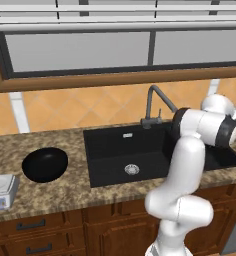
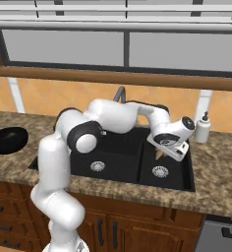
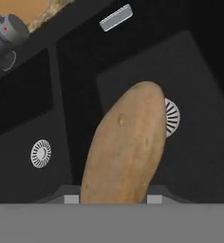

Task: Pick the sweet potato from the sink and place it in the bowl. Then pick the bowl and place it in the microwave. Then close the microwave door and press the start button.

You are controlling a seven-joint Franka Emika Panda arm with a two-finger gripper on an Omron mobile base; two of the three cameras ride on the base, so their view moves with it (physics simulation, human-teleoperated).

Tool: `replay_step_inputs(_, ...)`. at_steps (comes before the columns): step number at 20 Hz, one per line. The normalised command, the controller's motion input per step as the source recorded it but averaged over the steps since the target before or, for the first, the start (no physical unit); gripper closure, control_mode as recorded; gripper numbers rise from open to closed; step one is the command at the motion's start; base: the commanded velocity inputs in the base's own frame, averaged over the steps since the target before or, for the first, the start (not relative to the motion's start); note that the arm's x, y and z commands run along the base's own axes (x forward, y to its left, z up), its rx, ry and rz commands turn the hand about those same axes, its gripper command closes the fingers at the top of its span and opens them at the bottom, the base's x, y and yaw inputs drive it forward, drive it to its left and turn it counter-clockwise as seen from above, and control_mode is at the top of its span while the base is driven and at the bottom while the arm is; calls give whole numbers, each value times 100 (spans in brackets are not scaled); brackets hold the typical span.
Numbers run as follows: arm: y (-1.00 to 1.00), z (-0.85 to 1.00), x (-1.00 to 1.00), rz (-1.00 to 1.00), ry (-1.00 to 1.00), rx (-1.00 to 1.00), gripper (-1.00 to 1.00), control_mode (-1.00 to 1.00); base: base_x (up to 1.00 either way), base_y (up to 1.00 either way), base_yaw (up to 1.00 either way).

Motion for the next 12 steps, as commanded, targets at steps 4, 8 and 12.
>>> replay_step_inputs(4, 100, 77, -59, 13, -1, -1, 100, -100, 0, 0, 0)
replay_step_inputs(8, 100, 71, -53, 21, 3, 0, 100, -100, 0, 0, 0)
replay_step_inputs(12, 100, 60, -58, 25, 5, 0, 100, -100, 0, 0, 0)
